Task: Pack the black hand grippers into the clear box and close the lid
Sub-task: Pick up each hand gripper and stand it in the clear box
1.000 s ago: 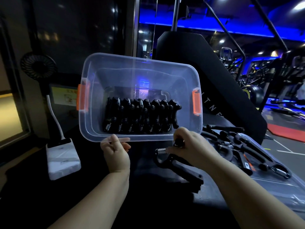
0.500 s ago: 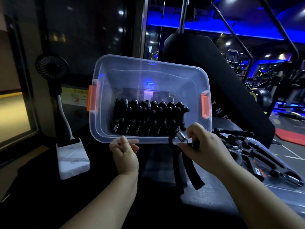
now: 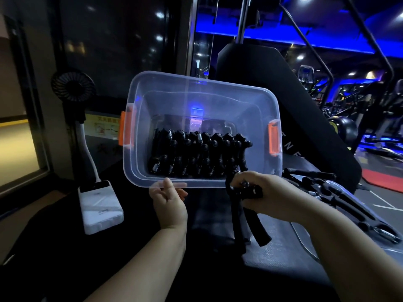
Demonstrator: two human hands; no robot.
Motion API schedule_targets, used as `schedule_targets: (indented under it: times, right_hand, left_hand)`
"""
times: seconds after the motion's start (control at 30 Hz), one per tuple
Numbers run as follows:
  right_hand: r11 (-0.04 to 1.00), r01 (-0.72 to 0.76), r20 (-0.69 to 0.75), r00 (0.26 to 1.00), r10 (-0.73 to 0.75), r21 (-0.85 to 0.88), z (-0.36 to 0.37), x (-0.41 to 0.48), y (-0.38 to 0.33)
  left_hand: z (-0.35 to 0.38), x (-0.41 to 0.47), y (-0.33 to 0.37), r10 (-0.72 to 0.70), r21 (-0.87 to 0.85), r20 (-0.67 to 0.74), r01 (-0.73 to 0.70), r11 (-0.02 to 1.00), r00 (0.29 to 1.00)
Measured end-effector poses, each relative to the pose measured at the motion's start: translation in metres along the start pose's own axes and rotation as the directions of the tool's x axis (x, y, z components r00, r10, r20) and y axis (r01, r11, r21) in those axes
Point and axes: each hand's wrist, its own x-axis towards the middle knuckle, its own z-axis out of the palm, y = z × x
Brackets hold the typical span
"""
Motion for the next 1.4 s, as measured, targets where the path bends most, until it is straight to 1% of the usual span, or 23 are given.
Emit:
schedule_targets:
  times: [0.1, 0.23, 0.3, 0.4, 0.47, 0.57, 0.73, 0.83, 1.0, 1.07, 1.17, 1.3, 1.4]
  right_hand:
    - [0.995, 0.042, 0.029, 0.999, -0.045, 0.096, 0.002, 0.001, -0.002]
    - [0.981, 0.099, -0.002, 0.995, -0.1, 0.167, 0.0, 0.006, -0.005]
    - [0.972, 0.13, -0.076, 0.99, -0.117, 0.196, -0.006, 0.011, -0.008]
    - [0.919, 0.201, -0.253, 0.96, -0.117, 0.338, -0.014, 0.024, -0.021]
    - [0.877, 0.239, -0.343, 0.935, -0.092, 0.416, -0.017, 0.037, -0.03]
    - [0.853, 0.24, -0.415, 0.909, -0.031, 0.463, -0.017, 0.065, -0.043]
    - [0.884, 0.216, -0.424, 0.906, -0.022, 0.414, 0.001, 0.122, -0.068]
    - [0.934, 0.184, -0.41, 0.911, -0.045, 0.306, 0.019, 0.16, -0.085]
    - [0.977, 0.16, -0.334, 0.937, -0.106, 0.138, 0.046, 0.206, -0.108]
    - [0.982, 0.171, -0.312, 0.94, -0.138, 0.08, 0.056, 0.218, -0.114]
    - [0.981, 0.192, -0.273, 0.945, -0.179, 0.023, 0.069, 0.233, -0.119]
    - [0.985, 0.155, -0.238, 0.957, -0.169, -0.075, 0.077, 0.249, -0.121]
    - [0.974, 0.132, -0.233, 0.957, -0.175, -0.186, 0.073, 0.259, -0.121]
  left_hand:
    - [0.0, 0.0, 0.001, 0.002, 0.002, 0.003, -0.002, 1.0, 1.0]
    - [0.0, 0.001, 0.001, -0.01, -0.001, 0.008, 0.01, 1.0, 1.0]
    - [-0.001, 0.0, 0.002, -0.019, -0.017, 0.016, 0.02, 1.0, 1.0]
    - [-0.003, -0.001, 0.003, -0.027, -0.028, 0.032, 0.028, 0.999, 0.999]
    - [-0.003, 0.0, 0.002, -0.051, -0.047, 0.032, 0.053, 0.998, 0.998]
    - [-0.002, 0.001, 0.0, -0.024, -0.064, 0.034, 0.027, 0.998, 0.999]
    - [-0.002, 0.003, -0.004, -0.011, -0.093, 0.01, 0.011, 0.996, 1.0]
    - [-0.002, 0.004, -0.005, -0.011, -0.105, 0.007, 0.012, 0.994, 1.0]
    - [-0.002, 0.004, -0.005, -0.04, -0.129, 0.023, 0.042, 0.991, 0.999]
    - [-0.004, 0.004, -0.006, -0.03, -0.117, 0.025, 0.032, 0.993, 0.999]
    - [-0.005, 0.004, -0.003, -0.052, -0.142, 0.051, 0.059, 0.988, 0.997]
    - [-0.006, 0.005, -0.003, -0.07, -0.235, 0.08, 0.087, 0.968, 0.994]
    - [-0.006, 0.005, -0.004, -0.082, -0.241, 0.102, 0.105, 0.965, 0.991]
